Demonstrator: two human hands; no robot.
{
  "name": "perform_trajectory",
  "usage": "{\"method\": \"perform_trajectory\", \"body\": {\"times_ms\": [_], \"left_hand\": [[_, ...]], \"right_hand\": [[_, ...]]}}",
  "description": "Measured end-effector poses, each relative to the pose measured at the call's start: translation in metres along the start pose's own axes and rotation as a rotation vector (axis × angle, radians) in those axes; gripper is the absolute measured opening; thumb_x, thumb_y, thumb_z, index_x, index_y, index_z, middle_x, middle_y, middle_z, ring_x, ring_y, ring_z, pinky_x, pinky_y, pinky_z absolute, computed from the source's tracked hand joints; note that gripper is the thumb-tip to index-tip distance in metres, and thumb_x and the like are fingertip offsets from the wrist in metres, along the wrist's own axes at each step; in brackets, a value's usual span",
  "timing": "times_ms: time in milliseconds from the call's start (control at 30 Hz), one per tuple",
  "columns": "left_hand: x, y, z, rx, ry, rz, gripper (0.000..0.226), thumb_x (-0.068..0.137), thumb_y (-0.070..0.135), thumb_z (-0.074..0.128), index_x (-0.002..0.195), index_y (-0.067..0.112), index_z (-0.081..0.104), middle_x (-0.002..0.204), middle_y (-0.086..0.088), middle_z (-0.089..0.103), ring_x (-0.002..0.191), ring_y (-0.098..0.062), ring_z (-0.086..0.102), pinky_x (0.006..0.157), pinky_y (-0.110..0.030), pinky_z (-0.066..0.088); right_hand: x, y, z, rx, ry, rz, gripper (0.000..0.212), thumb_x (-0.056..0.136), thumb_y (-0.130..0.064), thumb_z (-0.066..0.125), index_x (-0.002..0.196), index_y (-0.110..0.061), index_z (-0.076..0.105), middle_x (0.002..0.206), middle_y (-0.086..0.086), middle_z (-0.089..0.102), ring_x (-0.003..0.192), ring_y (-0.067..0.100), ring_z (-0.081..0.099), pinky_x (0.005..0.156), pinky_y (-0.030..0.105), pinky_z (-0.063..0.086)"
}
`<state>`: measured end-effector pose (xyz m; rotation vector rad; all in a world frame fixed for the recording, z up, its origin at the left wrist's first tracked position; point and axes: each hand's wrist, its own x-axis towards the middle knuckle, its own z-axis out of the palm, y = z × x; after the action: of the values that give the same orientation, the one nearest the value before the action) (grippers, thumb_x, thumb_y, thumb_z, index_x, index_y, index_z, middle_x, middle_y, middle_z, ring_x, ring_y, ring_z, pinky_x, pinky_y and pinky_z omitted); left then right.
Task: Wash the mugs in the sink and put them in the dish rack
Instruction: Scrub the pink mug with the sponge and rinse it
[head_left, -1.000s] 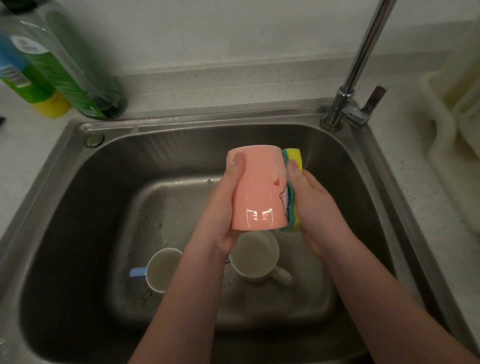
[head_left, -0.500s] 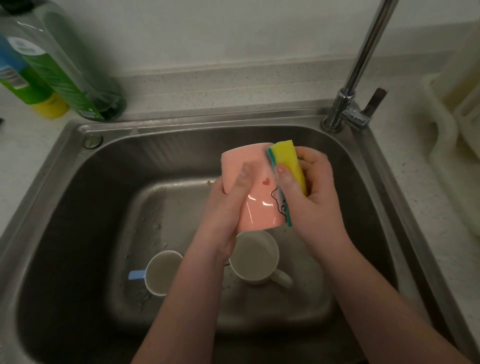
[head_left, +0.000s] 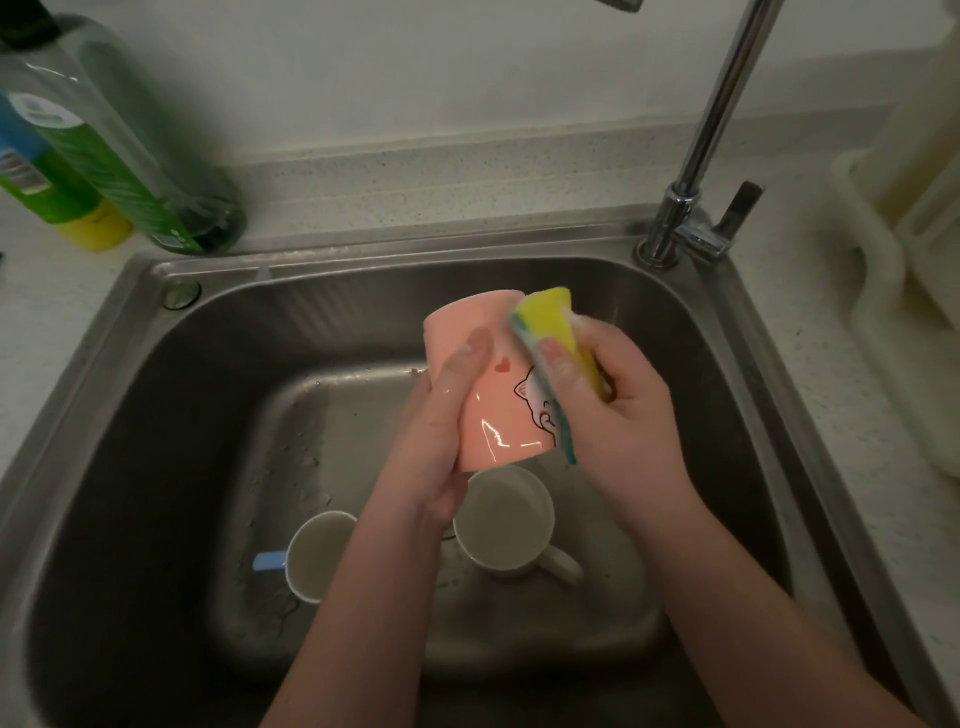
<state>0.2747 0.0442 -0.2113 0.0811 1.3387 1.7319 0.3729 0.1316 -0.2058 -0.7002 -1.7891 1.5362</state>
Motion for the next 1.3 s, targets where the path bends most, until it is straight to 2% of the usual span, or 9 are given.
{"method": "perform_trajectory", "body": {"times_ms": [100,200,333,467,633,767,933,1033,1300], "left_hand": [[0.001,-0.001,-0.001,0.039,0.024,0.018,0.08,0.059,0.055,0.075,0.124,0.012,0.059,0.105,-0.017,0.071,0.092,-0.03,0.07,0.072,-0.041,0.057],[0.001,-0.001,-0.001,0.016,-0.002,0.011,0.081,0.061,0.054,0.074,0.127,0.01,0.057,0.114,-0.021,0.068,0.1,-0.034,0.068,0.076,-0.043,0.056],[-0.002,-0.001,-0.001,-0.032,-0.067,0.003,0.068,0.067,0.051,0.071,0.121,0.01,0.06,0.109,-0.017,0.07,0.094,-0.03,0.07,0.074,-0.043,0.058],[-0.004,-0.001,-0.001,-0.048,-0.133,0.01,0.053,0.075,0.049,0.056,0.113,0.012,0.064,0.104,-0.014,0.072,0.092,-0.027,0.07,0.075,-0.042,0.059],[-0.007,-0.004,0.002,0.002,-0.23,0.024,0.062,0.052,0.059,0.084,0.098,0.018,0.077,0.102,-0.013,0.073,0.09,-0.026,0.071,0.071,-0.04,0.059],[-0.006,-0.003,-0.002,0.02,-0.267,0.037,0.071,0.048,0.06,0.085,0.104,0.019,0.074,0.107,-0.015,0.071,0.094,-0.029,0.07,0.075,-0.042,0.058],[-0.008,-0.001,-0.006,-0.053,-0.314,0.086,0.058,0.052,0.058,0.083,0.097,0.023,0.078,0.1,-0.009,0.074,0.09,-0.023,0.072,0.07,-0.034,0.058],[-0.008,-0.002,-0.006,-0.121,-0.322,0.095,0.061,0.052,0.058,0.084,0.1,0.019,0.077,0.102,-0.011,0.073,0.092,-0.025,0.071,0.071,-0.037,0.058],[-0.005,-0.008,-0.003,-0.194,-0.344,0.078,0.068,0.054,0.057,0.083,0.107,0.014,0.075,0.108,-0.015,0.07,0.095,-0.027,0.069,0.076,-0.041,0.058]], "right_hand": [[-0.002,0.001,0.004,-0.055,-0.047,-0.035,0.022,0.082,-0.039,0.062,0.101,-0.049,0.056,0.123,-0.003,0.052,0.11,0.002,0.054,0.091,0.022,0.049],[0.0,0.002,0.004,-0.05,0.004,0.014,0.019,0.085,-0.042,0.061,0.104,-0.038,0.061,0.114,-0.005,0.058,0.107,0.008,0.058,0.092,0.037,0.051],[0.004,-0.001,-0.001,0.019,0.016,0.139,0.014,0.094,-0.033,0.054,0.097,-0.025,0.064,0.086,-0.005,0.063,0.082,0.006,0.062,0.07,0.03,0.053],[0.006,0.009,-0.003,-0.156,0.064,0.101,0.02,0.095,-0.04,0.051,0.104,-0.026,0.062,0.103,-0.001,0.06,0.096,0.013,0.058,0.085,0.041,0.052],[0.011,0.01,-0.009,-0.318,0.226,0.04,0.033,0.09,-0.035,0.06,0.123,-0.027,0.058,0.115,-0.01,0.054,0.11,0.007,0.05,0.1,0.035,0.042],[0.015,0.007,-0.014,-0.082,0.073,0.192,0.026,0.093,-0.035,0.056,0.119,-0.037,0.058,0.11,-0.022,0.06,0.104,-0.005,0.056,0.092,0.023,0.047],[0.017,0.004,-0.017,0.145,0.005,0.357,0.025,0.096,-0.038,0.048,0.114,-0.03,0.064,0.104,-0.008,0.069,0.097,0.009,0.066,0.082,0.034,0.055],[0.018,0.0,-0.02,0.344,-0.012,0.498,0.031,0.096,-0.042,0.045,0.103,-0.021,0.068,0.099,0.006,0.072,0.096,0.025,0.069,0.087,0.046,0.055],[0.023,0.009,-0.022,0.839,-0.074,0.818,0.043,0.094,-0.047,0.048,0.109,-0.01,0.065,0.103,0.015,0.065,0.097,0.028,0.063,0.097,0.043,0.046]]}}
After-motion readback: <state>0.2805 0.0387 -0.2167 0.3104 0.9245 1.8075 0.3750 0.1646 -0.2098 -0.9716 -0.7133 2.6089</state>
